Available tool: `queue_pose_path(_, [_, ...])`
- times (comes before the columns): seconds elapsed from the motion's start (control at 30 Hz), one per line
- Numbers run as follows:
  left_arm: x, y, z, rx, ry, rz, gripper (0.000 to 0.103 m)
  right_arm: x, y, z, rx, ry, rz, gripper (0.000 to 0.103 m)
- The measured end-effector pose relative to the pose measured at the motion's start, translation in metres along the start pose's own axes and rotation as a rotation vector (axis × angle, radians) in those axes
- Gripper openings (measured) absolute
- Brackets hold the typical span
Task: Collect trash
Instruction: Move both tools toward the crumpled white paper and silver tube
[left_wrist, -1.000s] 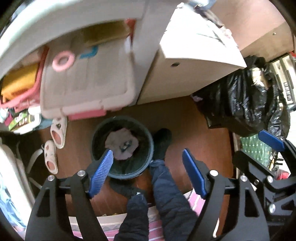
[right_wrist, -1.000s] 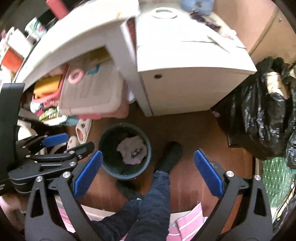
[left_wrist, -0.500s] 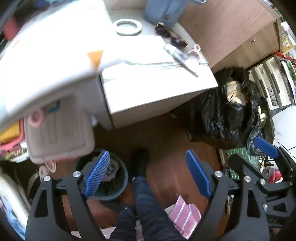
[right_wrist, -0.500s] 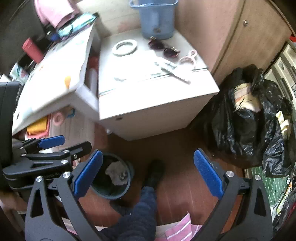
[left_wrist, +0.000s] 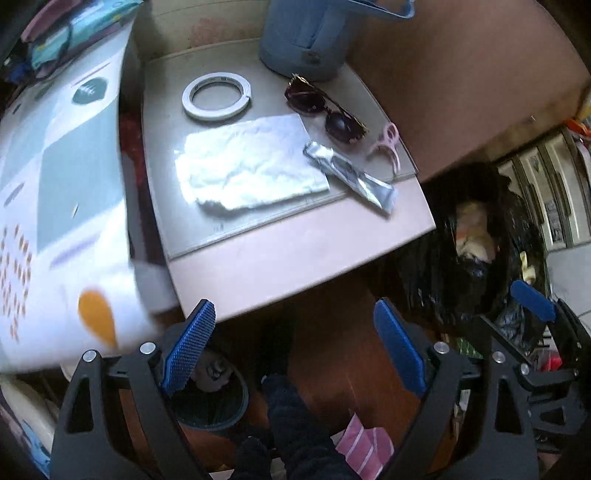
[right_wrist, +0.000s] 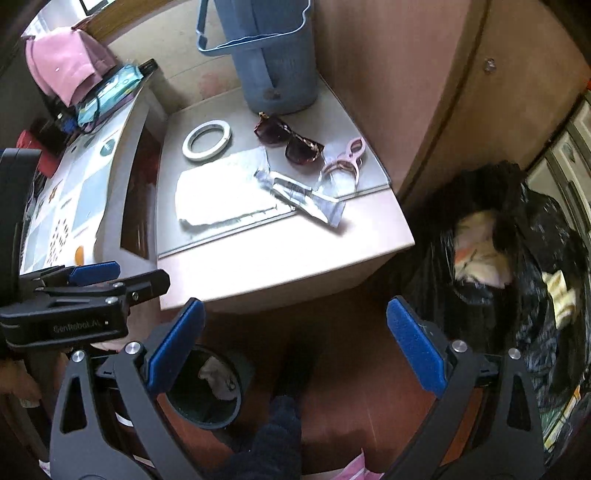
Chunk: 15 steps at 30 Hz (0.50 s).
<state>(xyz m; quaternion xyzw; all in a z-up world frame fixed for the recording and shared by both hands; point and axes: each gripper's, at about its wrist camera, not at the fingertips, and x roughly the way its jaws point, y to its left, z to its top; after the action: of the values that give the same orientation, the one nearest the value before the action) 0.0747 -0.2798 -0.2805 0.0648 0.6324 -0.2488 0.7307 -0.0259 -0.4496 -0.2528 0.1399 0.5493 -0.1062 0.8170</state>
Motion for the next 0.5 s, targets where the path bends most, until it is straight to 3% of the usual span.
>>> queue_pose_path(0.27, [0.037, 0.016, 0.05, -0.052, 0.007, 0.019, 0.086, 0.05, -0.011, 0.05, -0.065, 0.02, 0.039, 0.098])
queue_pose_path(0.5, [0.07, 0.026, 0.074, -0.074, 0.017, 0.025, 0.086, 0.097, -0.02, 0.077, -0.073, 0.045, 0.066, 0.098])
